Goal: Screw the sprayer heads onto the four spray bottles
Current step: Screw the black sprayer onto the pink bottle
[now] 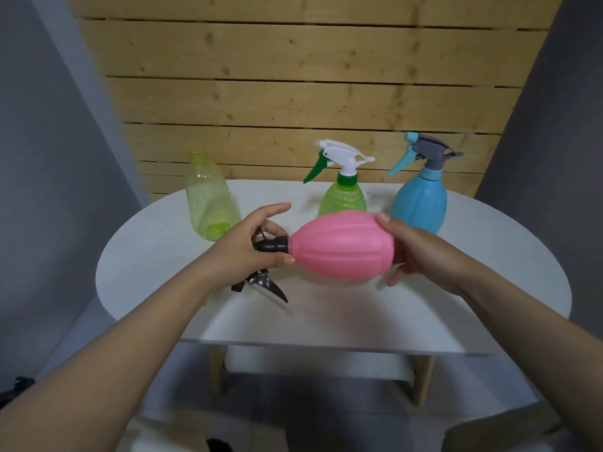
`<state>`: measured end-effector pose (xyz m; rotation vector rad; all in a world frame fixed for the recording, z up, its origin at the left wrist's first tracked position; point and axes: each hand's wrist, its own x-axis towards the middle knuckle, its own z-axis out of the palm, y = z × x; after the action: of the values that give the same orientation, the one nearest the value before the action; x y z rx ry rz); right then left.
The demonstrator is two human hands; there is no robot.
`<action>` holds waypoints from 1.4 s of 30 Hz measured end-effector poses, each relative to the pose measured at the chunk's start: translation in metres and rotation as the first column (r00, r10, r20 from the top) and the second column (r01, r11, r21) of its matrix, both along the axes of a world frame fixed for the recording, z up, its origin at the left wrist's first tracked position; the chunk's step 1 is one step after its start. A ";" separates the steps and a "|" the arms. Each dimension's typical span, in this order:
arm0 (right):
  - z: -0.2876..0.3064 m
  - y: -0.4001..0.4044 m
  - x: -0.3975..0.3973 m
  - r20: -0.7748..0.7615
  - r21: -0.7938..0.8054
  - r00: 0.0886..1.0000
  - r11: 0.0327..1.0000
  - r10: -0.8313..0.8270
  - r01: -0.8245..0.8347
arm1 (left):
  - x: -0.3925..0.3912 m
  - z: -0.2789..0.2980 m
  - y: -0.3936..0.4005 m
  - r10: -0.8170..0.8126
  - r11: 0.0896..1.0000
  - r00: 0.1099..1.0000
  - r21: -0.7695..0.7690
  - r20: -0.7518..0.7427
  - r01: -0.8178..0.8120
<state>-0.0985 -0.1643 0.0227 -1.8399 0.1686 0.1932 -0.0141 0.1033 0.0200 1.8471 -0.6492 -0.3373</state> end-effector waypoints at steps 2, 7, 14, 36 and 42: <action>-0.004 0.001 0.001 0.018 0.087 1.000 0.996 -0.023 0.022 | -0.002 0.001 0.000 -0.005 1.000 1.000 0.007 0.024 0.005; -0.005 0.007 0.000 0.100 0.069 0.992 0.995 -0.078 0.071 | -0.003 0.000 -0.002 0.004 0.999 0.999 0.044 0.049 -0.006; 0.004 -0.009 -0.004 -0.034 0.245 0.972 0.945 0.233 -0.218 | 0.002 0.003 0.003 0.024 0.999 1.000 0.037 0.012 -0.024; -0.001 -0.010 -0.006 -0.017 0.169 0.952 0.939 0.307 -0.299 | 0.003 0.003 0.003 0.010 0.999 1.000 0.044 0.001 -0.010; 0.001 -0.004 -0.004 -0.060 0.118 0.979 0.975 0.195 -0.187 | 0.002 0.004 0.004 -0.011 0.999 1.000 0.035 0.000 0.011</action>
<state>-0.1027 -0.1686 0.0234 -1.7379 0.0290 0.3955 -0.0123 0.1074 0.0239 1.8773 -0.6573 -0.3577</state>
